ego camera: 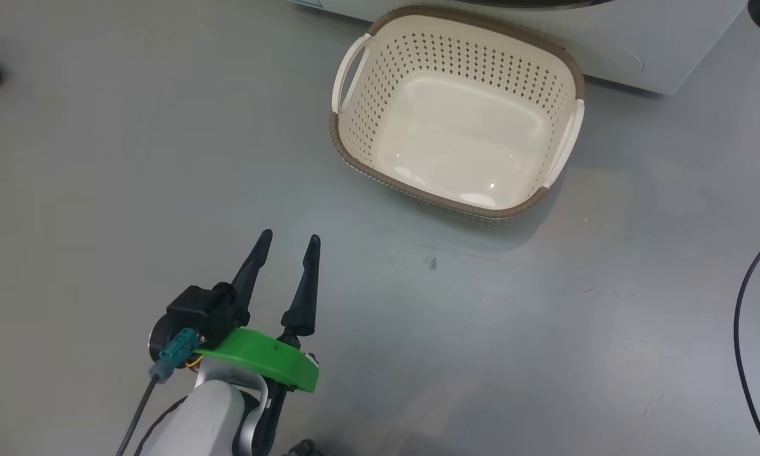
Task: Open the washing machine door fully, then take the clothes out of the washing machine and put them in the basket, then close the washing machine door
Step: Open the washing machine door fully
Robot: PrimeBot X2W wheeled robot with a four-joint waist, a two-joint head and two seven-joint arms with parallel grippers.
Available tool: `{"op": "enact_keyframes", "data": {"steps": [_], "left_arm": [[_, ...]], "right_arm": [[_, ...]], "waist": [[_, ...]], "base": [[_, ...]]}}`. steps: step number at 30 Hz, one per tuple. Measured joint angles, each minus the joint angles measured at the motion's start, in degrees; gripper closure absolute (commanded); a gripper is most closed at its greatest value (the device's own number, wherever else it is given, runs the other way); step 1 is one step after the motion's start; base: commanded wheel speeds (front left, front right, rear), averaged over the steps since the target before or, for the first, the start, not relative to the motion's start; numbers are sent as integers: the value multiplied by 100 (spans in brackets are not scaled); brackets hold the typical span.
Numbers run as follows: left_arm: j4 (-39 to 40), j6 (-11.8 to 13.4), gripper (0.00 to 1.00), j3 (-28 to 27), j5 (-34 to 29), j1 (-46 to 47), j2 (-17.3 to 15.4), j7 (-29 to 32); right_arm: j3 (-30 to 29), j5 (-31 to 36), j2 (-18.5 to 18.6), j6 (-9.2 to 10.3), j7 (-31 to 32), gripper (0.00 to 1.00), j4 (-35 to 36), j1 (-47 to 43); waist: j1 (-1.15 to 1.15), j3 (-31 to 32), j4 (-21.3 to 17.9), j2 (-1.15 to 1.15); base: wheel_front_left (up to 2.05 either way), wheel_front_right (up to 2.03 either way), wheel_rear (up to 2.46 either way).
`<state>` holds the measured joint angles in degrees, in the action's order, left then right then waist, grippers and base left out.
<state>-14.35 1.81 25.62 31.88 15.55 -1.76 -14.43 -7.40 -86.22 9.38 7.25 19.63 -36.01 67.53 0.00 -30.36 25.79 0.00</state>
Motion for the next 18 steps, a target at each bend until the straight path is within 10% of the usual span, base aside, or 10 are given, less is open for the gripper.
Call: {"op": "enact_keyframes", "data": {"steps": [18], "left_arm": [[-7,1,0,9,41,65,8,0]], "right_arm": [[71,-241,145,-1,580,100,-901,551]], "waist": [[0,-46,36,0]], "base": [[0,0,0]]}}
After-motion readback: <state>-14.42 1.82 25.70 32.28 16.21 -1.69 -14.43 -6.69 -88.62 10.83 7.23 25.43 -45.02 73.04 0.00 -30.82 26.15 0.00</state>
